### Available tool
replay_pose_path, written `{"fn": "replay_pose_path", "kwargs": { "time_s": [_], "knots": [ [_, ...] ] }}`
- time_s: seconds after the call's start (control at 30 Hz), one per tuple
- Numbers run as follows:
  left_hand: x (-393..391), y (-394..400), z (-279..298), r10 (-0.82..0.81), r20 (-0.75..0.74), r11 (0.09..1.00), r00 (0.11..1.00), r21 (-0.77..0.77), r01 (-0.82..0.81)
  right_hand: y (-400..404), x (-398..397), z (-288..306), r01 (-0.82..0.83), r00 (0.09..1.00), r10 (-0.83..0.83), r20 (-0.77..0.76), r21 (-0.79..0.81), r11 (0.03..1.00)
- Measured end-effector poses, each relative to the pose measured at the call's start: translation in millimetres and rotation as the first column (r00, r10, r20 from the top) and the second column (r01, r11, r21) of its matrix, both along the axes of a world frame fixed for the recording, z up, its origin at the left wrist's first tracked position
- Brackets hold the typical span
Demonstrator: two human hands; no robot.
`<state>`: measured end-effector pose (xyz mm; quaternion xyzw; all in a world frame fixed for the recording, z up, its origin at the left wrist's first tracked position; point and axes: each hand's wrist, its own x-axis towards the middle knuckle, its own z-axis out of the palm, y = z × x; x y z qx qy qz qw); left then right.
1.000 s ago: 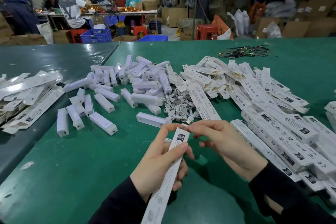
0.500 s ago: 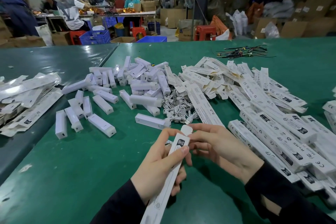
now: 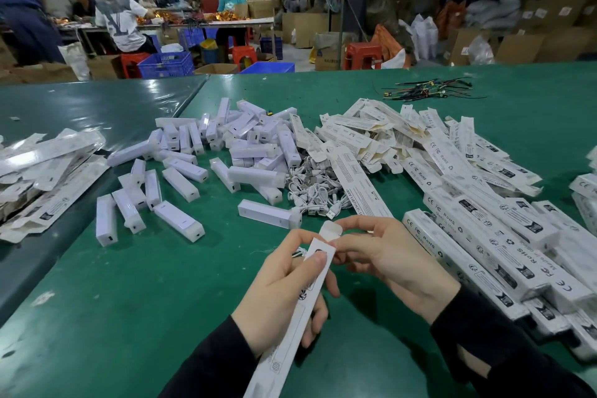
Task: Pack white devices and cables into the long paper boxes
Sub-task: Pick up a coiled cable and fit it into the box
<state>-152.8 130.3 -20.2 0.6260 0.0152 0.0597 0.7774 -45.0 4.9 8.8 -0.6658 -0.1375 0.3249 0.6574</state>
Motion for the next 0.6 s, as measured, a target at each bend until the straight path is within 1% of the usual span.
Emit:
{"fn": "replay_pose_path", "kwargs": {
  "time_s": [0.17,0.3,0.47,0.6],
  "knots": [
    [-0.1,-1.3,0.5,0.021,0.006,1.000,1.000,0.019,-0.021,0.4,0.5,-0.2,-0.019,0.999,0.020,-0.028,0.045,0.999],
    [0.4,-1.0,1.1,0.063,-0.010,0.998,0.998,-0.005,-0.063,-0.2,-1.2,0.0,-0.053,0.999,0.054,-0.003,0.046,0.997],
    [1.5,-0.6,1.6,0.087,-0.060,0.995,0.994,-0.051,-0.090,-1.5,-2.4,-1.4,-0.103,0.995,0.104,-0.002,0.101,0.990],
    [1.8,0.5,1.5,0.100,-0.099,0.993,0.990,-0.046,-0.105,-1.9,-3.5,-1.0,-0.131,0.991,0.130,0.020,0.098,0.987]
  ]
}}
